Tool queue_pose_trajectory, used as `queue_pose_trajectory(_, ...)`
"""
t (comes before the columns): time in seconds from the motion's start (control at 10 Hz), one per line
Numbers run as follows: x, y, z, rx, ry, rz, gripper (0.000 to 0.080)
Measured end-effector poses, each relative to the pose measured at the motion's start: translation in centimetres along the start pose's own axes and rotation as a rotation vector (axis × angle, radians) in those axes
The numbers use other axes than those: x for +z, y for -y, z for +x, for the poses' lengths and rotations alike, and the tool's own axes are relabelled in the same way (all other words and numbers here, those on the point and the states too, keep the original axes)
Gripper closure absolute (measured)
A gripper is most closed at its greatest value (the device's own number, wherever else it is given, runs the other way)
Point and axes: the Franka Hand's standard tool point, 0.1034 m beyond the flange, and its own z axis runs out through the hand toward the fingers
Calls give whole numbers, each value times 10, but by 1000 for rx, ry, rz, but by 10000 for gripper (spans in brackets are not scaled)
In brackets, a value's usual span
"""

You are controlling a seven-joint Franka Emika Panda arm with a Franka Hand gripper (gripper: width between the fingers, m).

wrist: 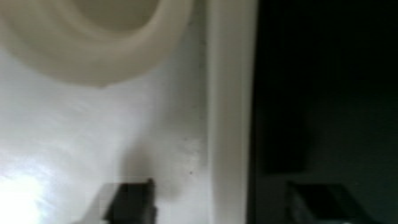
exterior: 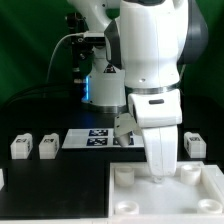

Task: Assemble one leg

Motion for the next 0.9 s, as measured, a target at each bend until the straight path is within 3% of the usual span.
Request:
queue_pose_trajectory(0.1,0,0,0,0,0,0,307)
queue_pose_trajectory(0.2,0,0,0,1,0,0,202)
queue_pose_trajectory(0.5,0,0,-1,2,0,1,153)
queue_pose_trajectory(0.9,1,0,-2,4,0,1,151)
